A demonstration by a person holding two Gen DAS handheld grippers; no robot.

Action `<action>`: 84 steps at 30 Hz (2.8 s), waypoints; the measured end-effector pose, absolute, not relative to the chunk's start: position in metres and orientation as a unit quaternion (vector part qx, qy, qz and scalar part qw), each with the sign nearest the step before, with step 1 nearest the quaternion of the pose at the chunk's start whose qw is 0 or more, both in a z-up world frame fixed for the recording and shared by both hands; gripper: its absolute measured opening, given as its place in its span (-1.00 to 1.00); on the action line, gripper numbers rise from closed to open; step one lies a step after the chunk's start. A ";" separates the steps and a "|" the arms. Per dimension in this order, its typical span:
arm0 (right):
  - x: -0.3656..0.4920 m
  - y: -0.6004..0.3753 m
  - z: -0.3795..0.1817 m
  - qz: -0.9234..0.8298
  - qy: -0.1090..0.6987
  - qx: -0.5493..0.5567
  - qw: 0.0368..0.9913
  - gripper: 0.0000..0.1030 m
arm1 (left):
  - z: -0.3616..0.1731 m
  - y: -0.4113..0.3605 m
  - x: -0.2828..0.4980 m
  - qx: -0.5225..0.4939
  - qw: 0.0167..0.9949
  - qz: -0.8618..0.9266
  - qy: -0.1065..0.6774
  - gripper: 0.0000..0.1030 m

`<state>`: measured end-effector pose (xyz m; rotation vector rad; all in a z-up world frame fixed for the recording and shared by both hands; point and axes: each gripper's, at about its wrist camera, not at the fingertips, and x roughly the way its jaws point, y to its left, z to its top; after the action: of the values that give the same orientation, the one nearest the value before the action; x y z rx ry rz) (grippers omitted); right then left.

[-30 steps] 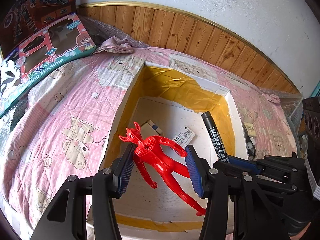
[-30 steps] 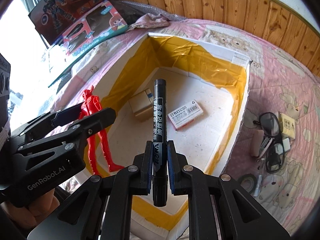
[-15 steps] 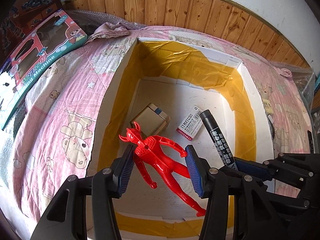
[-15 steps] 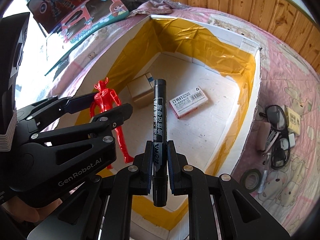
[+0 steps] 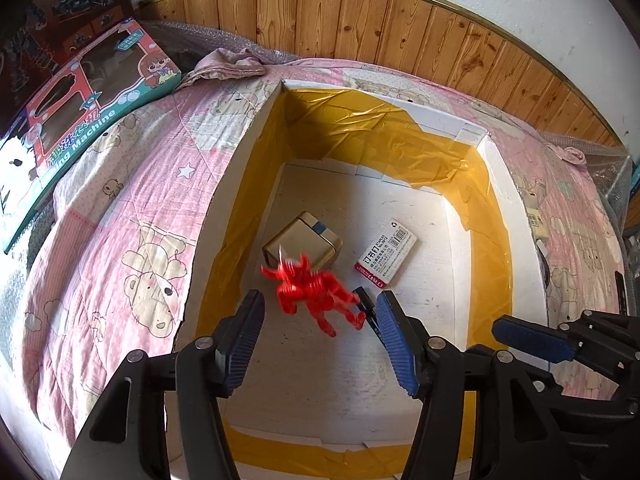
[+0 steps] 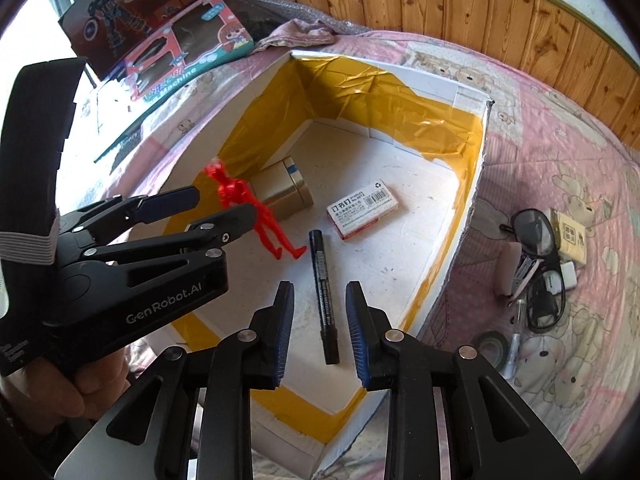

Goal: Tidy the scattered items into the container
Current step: 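Open both tools to drop the marker and red figure into the box, then move both tools back toward the remaining items on the bed, then grasp the black-framed glasses with the right tool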

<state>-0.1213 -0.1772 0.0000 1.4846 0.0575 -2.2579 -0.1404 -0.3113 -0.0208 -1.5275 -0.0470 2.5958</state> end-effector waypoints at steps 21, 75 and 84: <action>-0.057 -0.102 0.039 -0.845 -0.089 0.461 0.255 -0.45 | 0.020 -0.302 -0.067 -0.410 0.116 0.905 -0.017 0.16; -0.217 0.013 -0.096 -0.819 0.082 0.546 0.157 -0.45 | -0.071 -0.097 -0.089 -0.522 0.222 0.822 -0.050 0.16; -0.174 0.057 -0.081 -0.779 0.088 0.605 0.138 -0.54 | -0.083 -0.100 -0.102 -0.533 0.202 0.819 -0.068 0.16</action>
<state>-0.1743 0.0566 -0.0814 1.7487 0.2548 -2.2539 -0.1016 -0.1005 -0.0834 -1.4874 -0.1887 2.2866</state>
